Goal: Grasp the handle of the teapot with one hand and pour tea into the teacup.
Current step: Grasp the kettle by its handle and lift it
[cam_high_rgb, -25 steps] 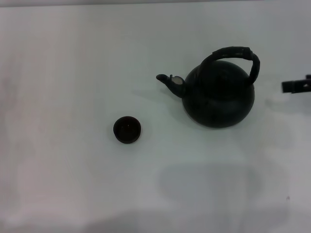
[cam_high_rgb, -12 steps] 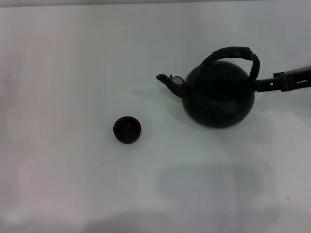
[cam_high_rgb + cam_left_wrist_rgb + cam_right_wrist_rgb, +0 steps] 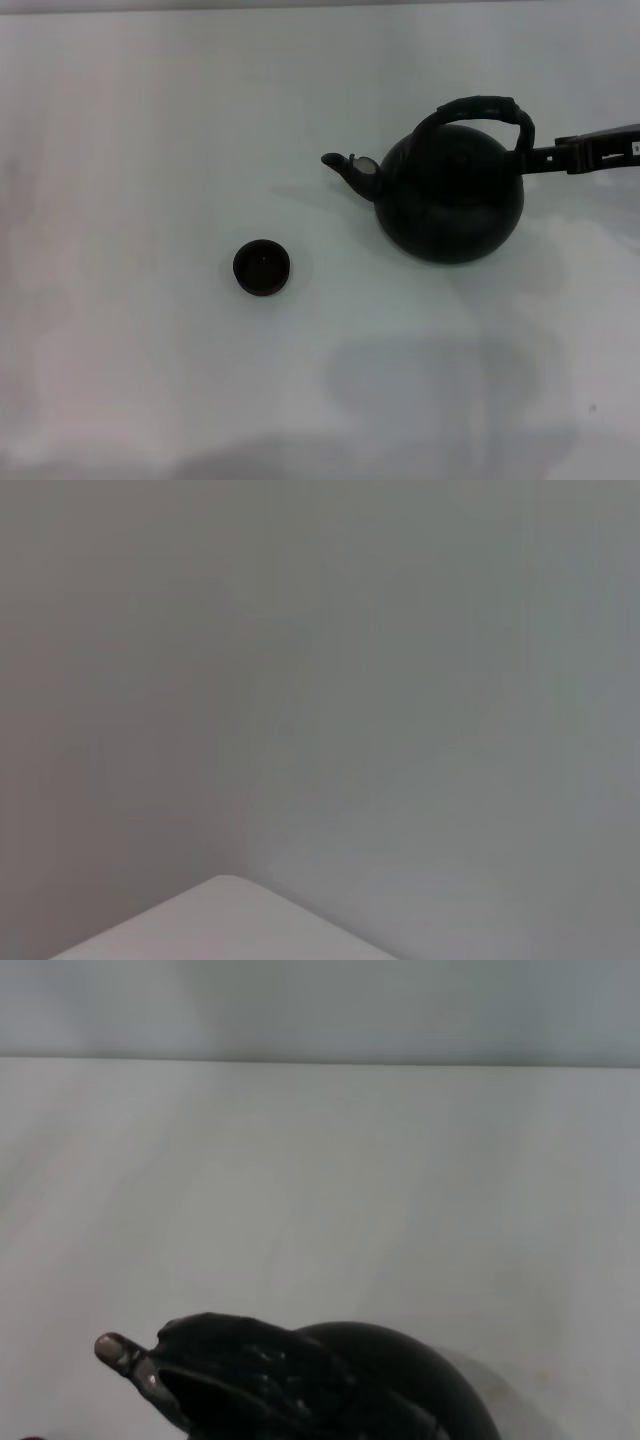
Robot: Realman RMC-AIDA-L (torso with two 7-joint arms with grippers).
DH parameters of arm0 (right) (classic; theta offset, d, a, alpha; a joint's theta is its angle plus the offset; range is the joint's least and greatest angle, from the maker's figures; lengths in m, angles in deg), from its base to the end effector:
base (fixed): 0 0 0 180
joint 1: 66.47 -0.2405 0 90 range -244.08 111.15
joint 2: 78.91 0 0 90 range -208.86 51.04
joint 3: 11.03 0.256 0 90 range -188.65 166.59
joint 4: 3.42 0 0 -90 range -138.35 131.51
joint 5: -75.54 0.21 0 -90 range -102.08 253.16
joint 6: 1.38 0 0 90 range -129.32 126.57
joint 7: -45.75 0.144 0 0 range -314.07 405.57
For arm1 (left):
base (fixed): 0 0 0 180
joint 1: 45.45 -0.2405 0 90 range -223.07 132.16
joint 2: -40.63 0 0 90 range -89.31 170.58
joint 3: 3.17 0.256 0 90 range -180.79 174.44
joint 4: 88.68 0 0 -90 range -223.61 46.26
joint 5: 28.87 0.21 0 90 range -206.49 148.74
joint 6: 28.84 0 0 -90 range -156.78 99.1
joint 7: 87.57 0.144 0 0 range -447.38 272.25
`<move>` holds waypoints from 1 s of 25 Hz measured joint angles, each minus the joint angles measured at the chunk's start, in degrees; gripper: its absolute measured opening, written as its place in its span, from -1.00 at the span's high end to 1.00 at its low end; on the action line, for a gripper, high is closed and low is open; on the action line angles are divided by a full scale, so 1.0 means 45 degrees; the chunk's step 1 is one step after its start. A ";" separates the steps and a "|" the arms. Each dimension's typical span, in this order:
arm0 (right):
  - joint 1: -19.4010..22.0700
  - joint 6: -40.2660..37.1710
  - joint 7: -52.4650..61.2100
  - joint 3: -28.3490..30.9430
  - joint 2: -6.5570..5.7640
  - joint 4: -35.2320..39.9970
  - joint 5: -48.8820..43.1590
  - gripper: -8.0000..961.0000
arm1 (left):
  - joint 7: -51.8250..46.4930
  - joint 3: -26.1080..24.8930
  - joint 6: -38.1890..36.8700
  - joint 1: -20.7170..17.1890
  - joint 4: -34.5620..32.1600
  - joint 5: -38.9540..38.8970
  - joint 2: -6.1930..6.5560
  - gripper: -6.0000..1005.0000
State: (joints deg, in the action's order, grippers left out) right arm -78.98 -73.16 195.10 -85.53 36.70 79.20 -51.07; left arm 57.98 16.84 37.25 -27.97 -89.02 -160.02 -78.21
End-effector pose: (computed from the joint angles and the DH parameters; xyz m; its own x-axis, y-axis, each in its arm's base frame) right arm 0.2512 0.3251 0.0437 0.5306 -0.7785 -0.3352 -0.8337 -0.4080 -0.3721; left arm -0.4232 0.2626 0.0307 0.3687 -0.0048 0.9295 0.9001 0.2514 -0.3557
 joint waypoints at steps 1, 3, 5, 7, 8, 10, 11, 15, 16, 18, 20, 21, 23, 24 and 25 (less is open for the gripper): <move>0.0000 0.0077 -0.0001 -0.0044 -0.0001 -0.0013 0.0006 -0.80 | 0.0000 0.0000 0.0000 0.0000 0.0000 0.0000 0.0000 -0.78; 0.0000 0.0196 -0.0002 -0.0147 -0.0004 -0.0021 0.0022 -0.80 | 0.0000 0.0000 0.0001 0.0002 0.0011 0.0000 0.0002 -0.78; -0.0014 0.0329 -0.0003 -0.0286 -0.0006 -0.0052 0.0042 -0.80 | 0.0000 0.0001 0.0000 0.0022 0.0042 0.0000 0.0004 -0.78; -0.0046 0.0507 -0.0008 -0.0422 -0.0007 -0.0126 0.0052 -0.78 | 0.0001 0.0002 0.0001 0.0040 0.0076 0.0001 0.0002 -0.78; -0.0064 0.0591 -0.0012 -0.0466 -0.0008 -0.0160 0.0054 -0.77 | 0.0000 0.0003 0.0001 0.0041 0.0080 0.0001 -0.0002 -0.78; -0.0076 0.0714 -0.0019 -0.0491 -0.0009 -0.0217 0.0053 -0.76 | -0.0008 0.0006 0.0001 0.0039 0.0082 0.0002 -0.0011 -0.78; -0.0081 0.0764 -0.0020 -0.0493 -0.0009 -0.0234 0.0053 -0.75 | -0.0016 0.0006 0.0001 0.0035 0.0082 0.0002 -0.0014 -0.78; -0.0101 0.0856 -0.0042 -0.0494 -0.0009 -0.0284 0.0089 -0.72 | -0.0038 0.0006 0.0001 0.0010 0.0060 0.0002 -0.0016 -0.78; -0.0109 0.0867 -0.0049 -0.0495 -0.0009 -0.0308 0.0103 -0.71 | -0.0043 0.0006 0.0001 0.0006 0.0060 0.0002 -0.0017 -0.78; -0.0155 0.0876 -0.0056 -0.0507 -0.0008 -0.0420 0.0138 -0.69 | -0.0048 0.0006 0.0001 -0.0003 0.0060 -0.0002 -0.0017 -0.78; -0.0208 0.0927 -0.0060 -0.0546 -0.0013 -0.0546 0.0169 -0.59 | -0.0051 0.0006 0.0001 -0.0005 0.0059 -0.0012 -0.0017 -0.78; -0.0226 0.0993 -0.0062 -0.0578 -0.0019 -0.0584 0.0181 -0.51 | -0.0051 0.0006 0.0001 -0.0004 0.0056 -0.0012 -0.0017 -0.78; -0.0235 0.1146 -0.0076 -0.0682 -0.0025 -0.0611 0.0188 -0.33 | -0.0052 0.0006 0.0001 0.0000 0.0054 -0.0015 -0.0017 -0.78; -0.0234 0.1218 -0.0088 -0.0736 -0.0027 -0.0613 0.0189 -0.24 | -0.0054 0.0006 0.0001 0.0001 0.0054 -0.0017 -0.0017 -0.78; -0.0234 0.1260 -0.0102 -0.0782 -0.0027 -0.0614 0.0188 -0.17 | -0.0054 0.0006 0.0001 0.0003 0.0054 -0.0017 -0.0017 -0.78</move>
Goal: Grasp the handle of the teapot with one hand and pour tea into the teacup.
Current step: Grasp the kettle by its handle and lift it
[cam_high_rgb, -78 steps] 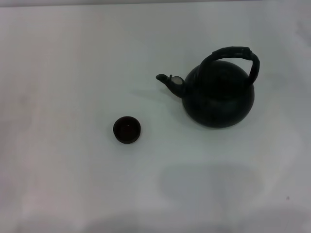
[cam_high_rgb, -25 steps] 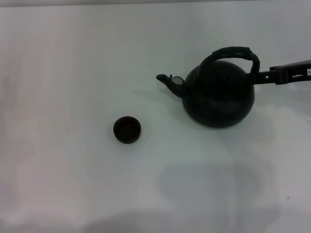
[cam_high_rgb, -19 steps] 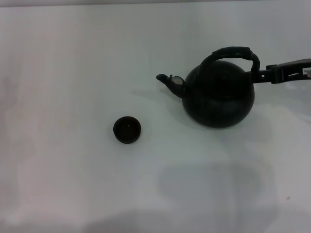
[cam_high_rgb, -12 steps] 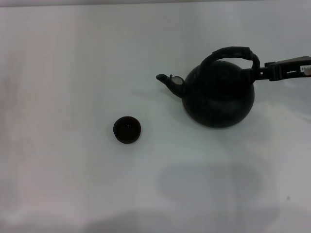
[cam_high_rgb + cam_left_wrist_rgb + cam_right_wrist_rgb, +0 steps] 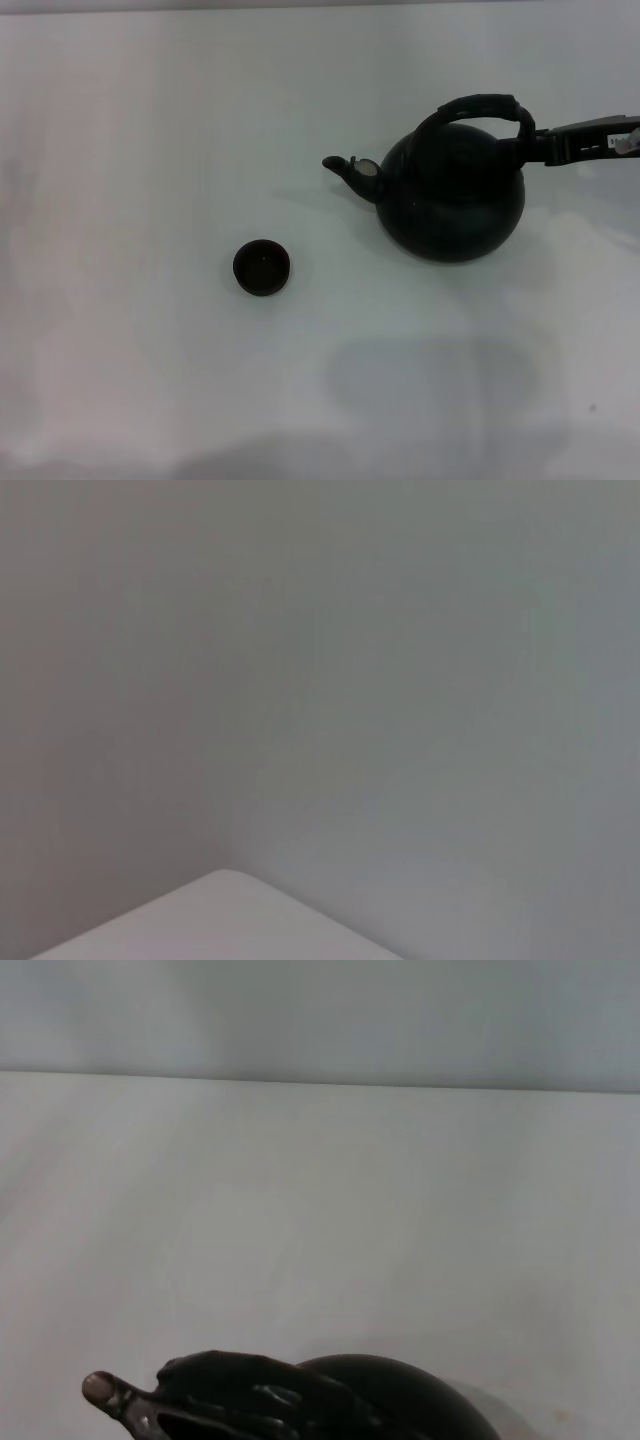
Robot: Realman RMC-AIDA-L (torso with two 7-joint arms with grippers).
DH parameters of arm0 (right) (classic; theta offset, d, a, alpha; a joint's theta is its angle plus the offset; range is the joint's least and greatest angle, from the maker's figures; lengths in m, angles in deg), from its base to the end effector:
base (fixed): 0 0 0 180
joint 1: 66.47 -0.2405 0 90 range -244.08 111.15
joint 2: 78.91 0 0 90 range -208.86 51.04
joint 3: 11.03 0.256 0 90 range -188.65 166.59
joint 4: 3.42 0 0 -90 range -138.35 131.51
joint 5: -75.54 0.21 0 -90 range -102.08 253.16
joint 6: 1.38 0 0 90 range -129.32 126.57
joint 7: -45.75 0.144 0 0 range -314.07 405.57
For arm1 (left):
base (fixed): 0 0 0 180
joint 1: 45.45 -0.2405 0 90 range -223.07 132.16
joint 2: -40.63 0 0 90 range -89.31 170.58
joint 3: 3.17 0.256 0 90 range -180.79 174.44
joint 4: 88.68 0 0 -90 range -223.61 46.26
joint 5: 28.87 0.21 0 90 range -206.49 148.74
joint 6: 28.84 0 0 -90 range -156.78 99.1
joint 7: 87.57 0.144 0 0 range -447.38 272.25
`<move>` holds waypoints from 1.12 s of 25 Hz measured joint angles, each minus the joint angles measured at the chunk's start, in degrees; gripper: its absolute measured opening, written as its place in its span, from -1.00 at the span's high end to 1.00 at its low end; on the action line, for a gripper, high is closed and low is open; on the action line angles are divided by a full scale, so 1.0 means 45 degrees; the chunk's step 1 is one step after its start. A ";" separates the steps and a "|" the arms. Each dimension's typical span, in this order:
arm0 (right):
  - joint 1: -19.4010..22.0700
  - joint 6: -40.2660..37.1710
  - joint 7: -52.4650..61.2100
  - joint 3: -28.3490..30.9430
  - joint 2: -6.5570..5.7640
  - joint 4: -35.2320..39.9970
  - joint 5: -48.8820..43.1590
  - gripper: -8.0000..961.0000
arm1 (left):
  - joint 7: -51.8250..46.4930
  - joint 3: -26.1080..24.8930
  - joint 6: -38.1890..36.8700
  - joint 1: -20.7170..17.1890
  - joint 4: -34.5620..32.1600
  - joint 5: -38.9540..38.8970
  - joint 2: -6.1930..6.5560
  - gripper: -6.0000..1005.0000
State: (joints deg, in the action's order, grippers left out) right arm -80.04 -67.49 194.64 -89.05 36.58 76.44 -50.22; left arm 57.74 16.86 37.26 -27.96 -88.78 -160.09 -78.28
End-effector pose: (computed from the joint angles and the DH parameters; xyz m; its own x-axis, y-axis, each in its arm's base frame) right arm 0.2479 0.3348 0.0300 0.5512 -0.7570 -0.3509 -0.8224 -0.4219 -0.3817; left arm -0.4229 0.2621 0.0291 0.3603 -0.0041 0.9328 0.9030 0.2521 -0.3477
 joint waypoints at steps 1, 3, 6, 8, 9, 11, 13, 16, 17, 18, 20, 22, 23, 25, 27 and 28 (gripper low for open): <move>0.0000 0.0028 -0.0009 -0.0013 0.0000 0.0000 0.0000 -0.11 | -0.0001 0.0000 0.0000 -0.0002 -0.0001 0.0000 0.0000 -0.78; 0.0002 0.0084 -0.0019 -0.0019 -0.0001 -0.0004 -0.0006 0.03 | -0.0003 -0.0001 0.0000 -0.0009 -0.0014 -0.0001 0.0000 -0.78; 0.0012 0.0206 -0.0020 -0.0024 -0.0001 -0.0031 -0.0010 0.11 | -0.0004 -0.0001 0.0000 -0.0008 -0.0032 -0.0001 0.0000 -0.78; 0.0023 0.0237 -0.0012 -0.0025 -0.0001 -0.0041 -0.0005 0.12 | -0.0005 0.0000 0.0000 -0.0008 -0.0048 -0.0001 0.0000 -0.78; 0.0023 0.0240 -0.0004 -0.0025 -0.0001 -0.0059 0.0000 0.13 | -0.0005 -0.0001 0.0000 -0.0006 -0.0053 -0.0001 0.0000 -0.78; 0.0016 0.0242 0.0010 -0.0025 -0.0002 -0.0116 0.0003 0.14 | 0.0001 -0.0001 0.0000 -0.0005 -0.0056 -0.0001 0.0000 -0.78; -0.0001 0.0243 0.0012 -0.0025 -0.0001 -0.0178 0.0003 0.16 | 0.0027 -0.0001 0.0000 -0.0002 -0.0056 -0.0001 0.0001 -0.78; -0.0015 0.0230 -0.0056 -0.0048 -0.0007 -0.0180 0.0003 0.22 | 0.0035 -0.0001 0.0000 -0.0002 -0.0056 -0.0001 0.0011 -0.78; -0.0016 0.0218 -0.0103 -0.0068 -0.0013 -0.0152 0.0003 0.26 | 0.0035 -0.0001 0.0000 -0.0002 -0.0056 0.0000 0.0012 -0.78; -0.0016 0.0213 -0.0145 -0.0087 -0.0018 -0.0128 0.0003 0.30 | 0.0035 -0.0001 0.0000 -0.0002 -0.0056 0.0000 0.0013 -0.78; -0.0017 0.0216 -0.0173 -0.0103 -0.0019 -0.0125 -0.0001 0.39 | 0.0038 -0.0002 0.0000 -0.0002 -0.0056 0.0000 0.0020 -0.78; -0.0051 0.0231 -0.0153 -0.0083 -0.0021 -0.0177 0.0000 0.47 | 0.0040 -0.0001 0.0000 0.0006 -0.0056 -0.0001 0.0033 -0.78; -0.0076 0.0232 -0.0118 -0.0046 -0.0020 -0.0231 0.0037 0.51 | 0.0041 -0.0002 0.0000 0.0010 -0.0056 0.0000 0.0037 -0.78; -0.0093 0.0230 -0.0088 0.0086 -0.0021 -0.0374 0.0288 0.52 | 0.0043 -0.0001 0.0000 0.0020 -0.0056 0.0000 0.0040 -0.78; -0.0119 0.0170 -0.0174 0.0214 -0.0044 -0.0524 0.0612 0.53 | 0.0045 -0.0001 0.0001 0.0020 -0.0055 0.0000 0.0040 -0.78; -0.0128 0.0116 -0.0233 0.0239 -0.0057 -0.0556 0.0708 0.54 | 0.0046 0.0000 0.0000 0.0016 -0.0056 0.0000 0.0040 -0.78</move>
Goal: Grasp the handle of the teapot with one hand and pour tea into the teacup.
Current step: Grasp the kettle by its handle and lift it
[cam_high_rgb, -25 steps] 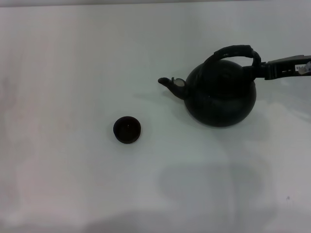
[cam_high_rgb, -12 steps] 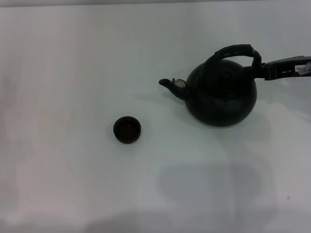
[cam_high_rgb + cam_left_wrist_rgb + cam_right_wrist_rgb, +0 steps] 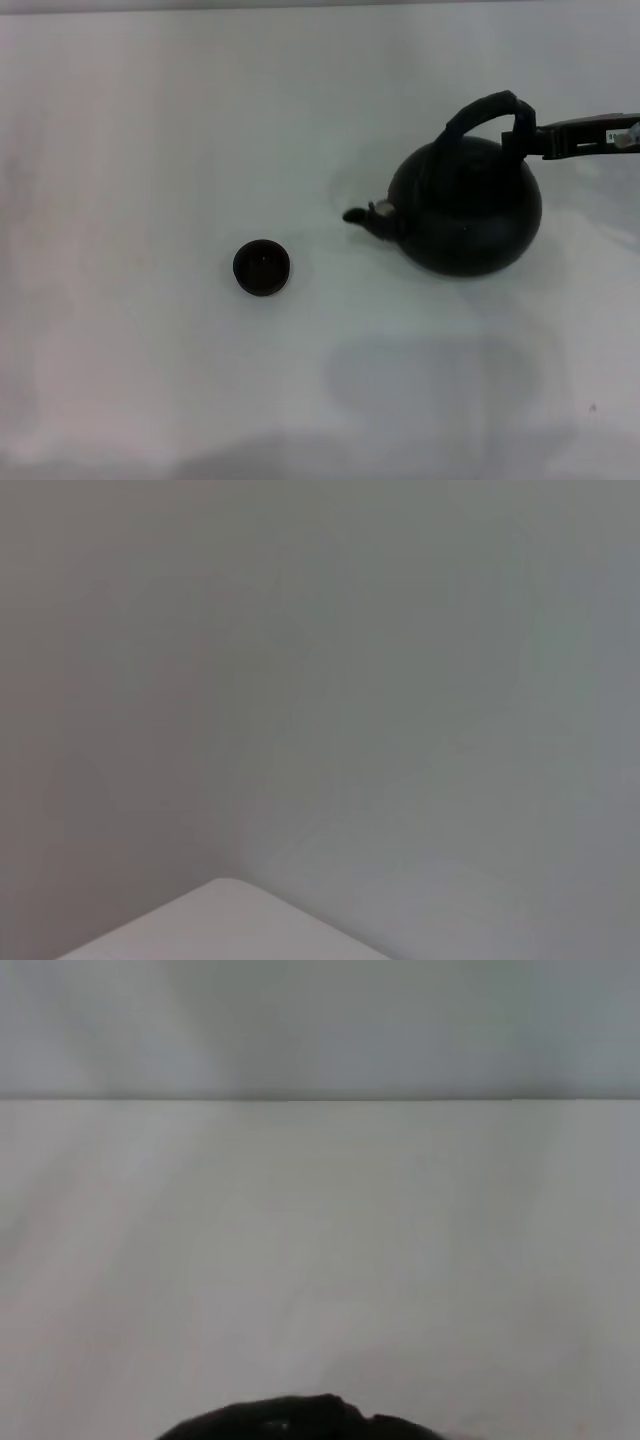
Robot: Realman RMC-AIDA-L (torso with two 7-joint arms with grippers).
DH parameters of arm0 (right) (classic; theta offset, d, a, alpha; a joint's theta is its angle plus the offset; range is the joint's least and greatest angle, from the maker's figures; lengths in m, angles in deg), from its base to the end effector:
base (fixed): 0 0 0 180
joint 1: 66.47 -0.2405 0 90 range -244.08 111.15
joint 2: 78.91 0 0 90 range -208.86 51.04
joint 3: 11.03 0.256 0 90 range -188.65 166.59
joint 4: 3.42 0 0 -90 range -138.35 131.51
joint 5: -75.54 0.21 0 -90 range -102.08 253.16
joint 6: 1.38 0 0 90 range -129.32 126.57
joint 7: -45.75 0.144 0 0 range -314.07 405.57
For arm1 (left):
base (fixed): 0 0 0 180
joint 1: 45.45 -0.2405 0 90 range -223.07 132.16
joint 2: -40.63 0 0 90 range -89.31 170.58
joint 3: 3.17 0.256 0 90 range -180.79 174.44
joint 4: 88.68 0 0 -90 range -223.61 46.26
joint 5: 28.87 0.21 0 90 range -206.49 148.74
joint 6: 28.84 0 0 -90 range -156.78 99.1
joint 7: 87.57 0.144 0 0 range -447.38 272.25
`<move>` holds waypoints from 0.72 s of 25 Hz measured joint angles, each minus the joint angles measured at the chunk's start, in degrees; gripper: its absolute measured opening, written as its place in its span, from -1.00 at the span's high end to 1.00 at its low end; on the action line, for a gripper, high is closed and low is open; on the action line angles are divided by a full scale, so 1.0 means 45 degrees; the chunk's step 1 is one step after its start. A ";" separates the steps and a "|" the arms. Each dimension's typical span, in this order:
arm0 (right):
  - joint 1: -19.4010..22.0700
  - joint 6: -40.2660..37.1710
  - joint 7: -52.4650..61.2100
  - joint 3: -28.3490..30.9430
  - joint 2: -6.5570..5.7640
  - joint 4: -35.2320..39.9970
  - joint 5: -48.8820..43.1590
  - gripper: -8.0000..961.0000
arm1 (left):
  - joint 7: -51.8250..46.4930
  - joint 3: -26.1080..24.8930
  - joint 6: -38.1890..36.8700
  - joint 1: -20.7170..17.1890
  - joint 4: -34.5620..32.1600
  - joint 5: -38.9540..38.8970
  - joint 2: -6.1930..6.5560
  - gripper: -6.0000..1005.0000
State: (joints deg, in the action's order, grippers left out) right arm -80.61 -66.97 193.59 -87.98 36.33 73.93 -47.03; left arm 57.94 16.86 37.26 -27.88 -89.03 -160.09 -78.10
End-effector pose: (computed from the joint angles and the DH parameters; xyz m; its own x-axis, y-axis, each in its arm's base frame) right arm 0.2503 0.3374 0.0300 0.5222 -0.7623 -0.3824 -0.8464 -0.4082 -0.3421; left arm -0.4232 0.2633 0.0318 0.3697 -0.0068 0.9291 0.9001 0.2507 -0.3563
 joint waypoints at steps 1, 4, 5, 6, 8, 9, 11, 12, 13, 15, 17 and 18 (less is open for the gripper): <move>-0.0011 -0.0041 -0.0040 -0.0002 -0.0006 -0.0002 0.0037 0.54 | -0.0003 0.0000 0.0000 -0.0003 0.0000 0.0001 0.0000 -0.78; -0.0015 -0.0072 -0.0074 -0.0030 -0.0002 0.0006 0.0050 0.54 | -0.0036 0.0000 0.0000 -0.0018 0.0000 0.0000 0.0000 -0.78; -0.0016 -0.0074 -0.0096 -0.0045 -0.0001 0.0034 0.0052 0.55 | -0.0042 0.0000 0.0000 -0.0023 0.0001 0.0000 -0.0001 -0.78; -0.0019 -0.0075 -0.0117 -0.0055 -0.0002 0.0067 0.0055 0.55 | -0.0044 0.0000 0.0000 -0.0027 0.0001 0.0000 0.0000 -0.78; -0.0032 -0.0084 -0.0149 -0.0056 -0.0001 0.0179 0.0076 0.55 | -0.0046 0.0000 0.0000 -0.0035 0.0000 0.0000 0.0000 -0.78; -0.0050 -0.0090 -0.0150 -0.0049 -0.0002 0.0240 0.0089 0.55 | -0.0047 0.0000 0.0000 -0.0037 0.0000 0.0000 0.0000 -0.78; -0.0123 -0.0099 -0.0152 -0.0017 -0.0009 0.0330 0.0095 0.55 | -0.0046 0.0000 -0.0001 -0.0038 0.0000 0.0000 -0.0005 -0.78; -0.0173 -0.0107 -0.0153 -0.0001 -0.0014 0.0377 0.0096 0.55 | -0.0043 0.0000 0.0000 -0.0039 0.0001 0.0001 -0.0012 -0.78; -0.0231 -0.0122 -0.0154 0.0005 -0.0018 0.0425 0.0098 0.55 | -0.0038 0.0000 0.0000 -0.0044 0.0001 0.0000 -0.0018 -0.78; -0.0364 -0.0158 -0.0155 0.0013 -0.0024 0.0508 0.0100 0.56 | -0.0038 0.0000 -0.0001 -0.0053 0.0002 0.0001 -0.0025 -0.78; -0.0516 -0.0186 -0.0220 0.0001 -0.0034 0.0608 0.0099 0.56 | -0.0042 0.0000 0.0000 -0.0058 0.0001 0.0001 -0.0025 -0.78; -0.0570 -0.0188 -0.0300 -0.0018 -0.0036 0.0687 0.0100 0.56 | -0.0041 0.0000 0.0000 -0.0058 0.0002 0.0000 -0.0024 -0.78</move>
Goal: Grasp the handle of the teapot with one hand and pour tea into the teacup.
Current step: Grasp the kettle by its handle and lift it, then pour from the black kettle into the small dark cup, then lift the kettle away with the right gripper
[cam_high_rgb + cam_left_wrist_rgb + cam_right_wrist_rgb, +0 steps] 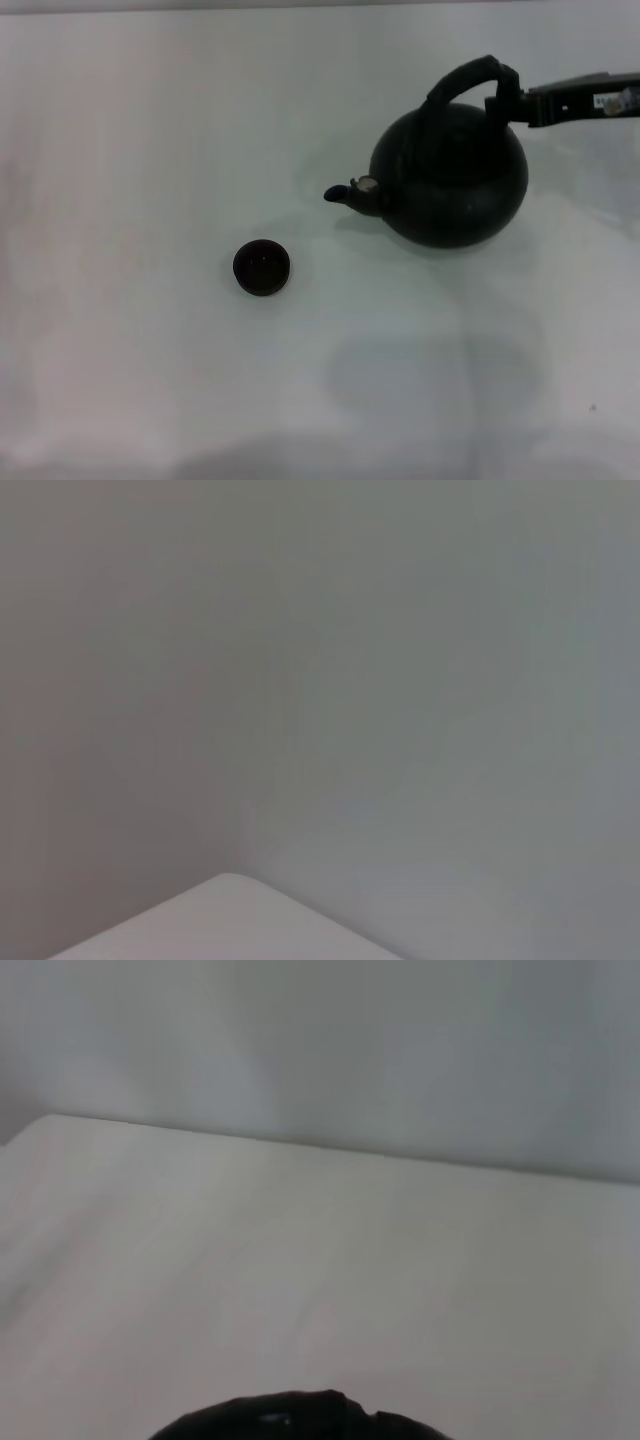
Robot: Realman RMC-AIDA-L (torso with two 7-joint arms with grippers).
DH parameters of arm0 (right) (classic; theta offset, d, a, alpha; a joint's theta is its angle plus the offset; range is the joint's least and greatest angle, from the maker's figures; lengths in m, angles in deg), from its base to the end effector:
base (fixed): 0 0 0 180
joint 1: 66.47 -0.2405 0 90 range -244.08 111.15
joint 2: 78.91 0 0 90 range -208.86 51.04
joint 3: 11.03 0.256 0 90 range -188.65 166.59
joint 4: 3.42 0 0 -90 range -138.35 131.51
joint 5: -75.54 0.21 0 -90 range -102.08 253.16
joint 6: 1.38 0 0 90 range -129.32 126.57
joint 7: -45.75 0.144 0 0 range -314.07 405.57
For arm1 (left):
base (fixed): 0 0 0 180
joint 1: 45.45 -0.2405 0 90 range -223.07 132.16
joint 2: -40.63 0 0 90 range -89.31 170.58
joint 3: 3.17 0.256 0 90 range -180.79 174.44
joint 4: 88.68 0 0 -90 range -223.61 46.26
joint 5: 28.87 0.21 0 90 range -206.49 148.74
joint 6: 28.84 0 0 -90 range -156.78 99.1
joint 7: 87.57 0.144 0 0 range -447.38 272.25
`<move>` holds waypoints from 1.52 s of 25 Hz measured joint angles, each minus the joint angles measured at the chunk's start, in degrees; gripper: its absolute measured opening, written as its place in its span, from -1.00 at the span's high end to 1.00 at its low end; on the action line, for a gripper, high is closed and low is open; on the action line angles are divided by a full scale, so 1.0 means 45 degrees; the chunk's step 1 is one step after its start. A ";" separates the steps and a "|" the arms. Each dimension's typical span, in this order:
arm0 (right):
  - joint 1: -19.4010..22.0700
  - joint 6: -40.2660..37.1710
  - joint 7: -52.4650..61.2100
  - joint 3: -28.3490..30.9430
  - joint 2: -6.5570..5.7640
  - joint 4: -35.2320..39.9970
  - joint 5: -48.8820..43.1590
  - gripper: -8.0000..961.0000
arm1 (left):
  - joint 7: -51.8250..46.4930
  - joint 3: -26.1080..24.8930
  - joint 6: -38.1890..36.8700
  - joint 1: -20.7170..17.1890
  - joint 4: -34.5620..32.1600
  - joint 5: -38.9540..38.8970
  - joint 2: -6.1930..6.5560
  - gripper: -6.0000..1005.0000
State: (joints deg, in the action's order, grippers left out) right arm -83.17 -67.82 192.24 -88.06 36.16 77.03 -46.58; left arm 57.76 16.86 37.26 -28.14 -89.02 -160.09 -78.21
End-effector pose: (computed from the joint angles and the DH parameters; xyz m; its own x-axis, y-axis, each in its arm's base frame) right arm 0.2216 0.3493 0.0365 0.6094 -0.6954 -0.3807 -0.7907 -0.4979 -0.3563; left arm -0.4240 0.2613 0.0308 0.3651 -0.0053 0.9310 0.9008 0.2546 -0.3518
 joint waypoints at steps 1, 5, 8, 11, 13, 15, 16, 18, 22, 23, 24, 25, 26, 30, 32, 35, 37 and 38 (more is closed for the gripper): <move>-0.0048 0.0000 -0.0092 -0.0042 0.0000 0.0116 0.0000 0.56 | 0.0002 0.0000 0.0000 -0.0001 0.0000 0.0000 0.0001 -0.78; -0.0155 0.0111 -0.0365 -0.0362 0.0010 0.0570 0.0000 0.56 | -0.0002 0.0000 -0.0001 0.0000 0.0000 0.0000 0.0004 -0.78; -0.0213 0.0504 -0.0685 -0.0934 0.0025 0.0862 -0.0036 0.56 | -0.0001 0.0001 0.0000 0.0000 0.0000 0.0001 0.0005 -0.78; -0.0246 0.1287 -0.1080 -0.1757 0.0021 0.1004 -0.0134 0.56 | 0.0004 0.0000 -0.0001 0.0000 0.0000 0.0000 0.0005 -0.78; -0.0259 0.1943 -0.1333 -0.2349 0.0012 0.1067 -0.0209 0.56 | 0.0016 0.0000 0.0000 0.0001 0.0000 0.0001 0.0005 -0.78; -0.0270 0.2609 -0.1484 -0.3040 0.0010 0.1152 -0.0549 0.56 | 0.0017 0.0001 -0.0001 0.0001 0.0000 0.0001 0.0004 -0.78; -0.0280 0.2863 -0.1491 -0.3291 0.0012 0.1186 -0.0728 0.56 | 0.0016 0.0000 0.0000 0.0001 0.0000 0.0000 0.0004 -0.78; -0.0297 0.3308 -0.1495 -0.3789 0.0021 0.1260 -0.1028 0.56 | 0.0016 0.0008 -0.0001 0.0000 0.0000 0.0015 0.0005 -0.78; -0.0340 0.3756 -0.1622 -0.4359 0.0022 0.1319 -0.1274 0.57 | 0.0064 0.0118 -0.0001 0.0024 0.0000 0.0164 0.0005 -0.78; -0.0353 0.3788 -0.1733 -0.4460 0.0022 0.1321 -0.1277 0.57 | 0.0085 0.0133 0.0000 0.0044 -0.0005 0.0284 0.0007 -0.78; -0.0355 0.3846 -0.1857 -0.4574 0.0023 0.1329 -0.1280 0.57 | 0.0098 0.0137 -0.0001 0.0064 -0.0037 0.0448 0.0015 -0.78; -0.0355 0.3916 -0.1971 -0.4688 0.0025 0.1334 -0.1287 0.57 | 0.0106 0.0138 -0.0001 0.0077 -0.0082 0.0617 0.0026 -0.78; -0.0353 0.3995 -0.2058 -0.4789 0.0030 0.1338 -0.1293 0.58 | 0.0114 0.0137 -0.0001 0.0091 -0.0200 0.0857 0.0028 -0.78; -0.0306 0.4407 -0.2442 -0.5220 0.0034 0.1346 -0.1310 0.58 | 0.0376 0.0138 0.0003 0.0145 -0.0545 0.1708 0.0026 -0.78; -0.0286 0.4708 -0.2609 -0.5461 0.0034 0.1354 -0.1313 0.58 | 0.0550 0.0138 0.0017 0.0177 -0.0636 0.2020 0.0028 -0.78; -0.0282 0.5121 -0.2846 -0.5753 0.0034 0.1360 -0.1317 0.59 | 0.0622 0.0137 0.0022 0.0226 -0.0717 0.2237 0.0017 -0.78; -0.0271 0.5373 -0.3019 -0.5938 0.0034 0.1360 -0.1320 0.60 | 0.0626 0.0137 0.0021 0.0244 -0.0719 0.2258 0.0006 -0.77; -0.0266 0.5476 -0.3099 -0.6006 0.0034 0.1360 -0.1320 0.60 | 0.0628 0.0137 0.0018 0.0249 -0.0720 0.2260 0.0000 -0.77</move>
State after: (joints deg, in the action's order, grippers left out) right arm -84.37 -43.18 178.29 -115.09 36.31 83.15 -52.52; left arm 60.58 17.48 37.34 -27.02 -92.26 -149.93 -78.21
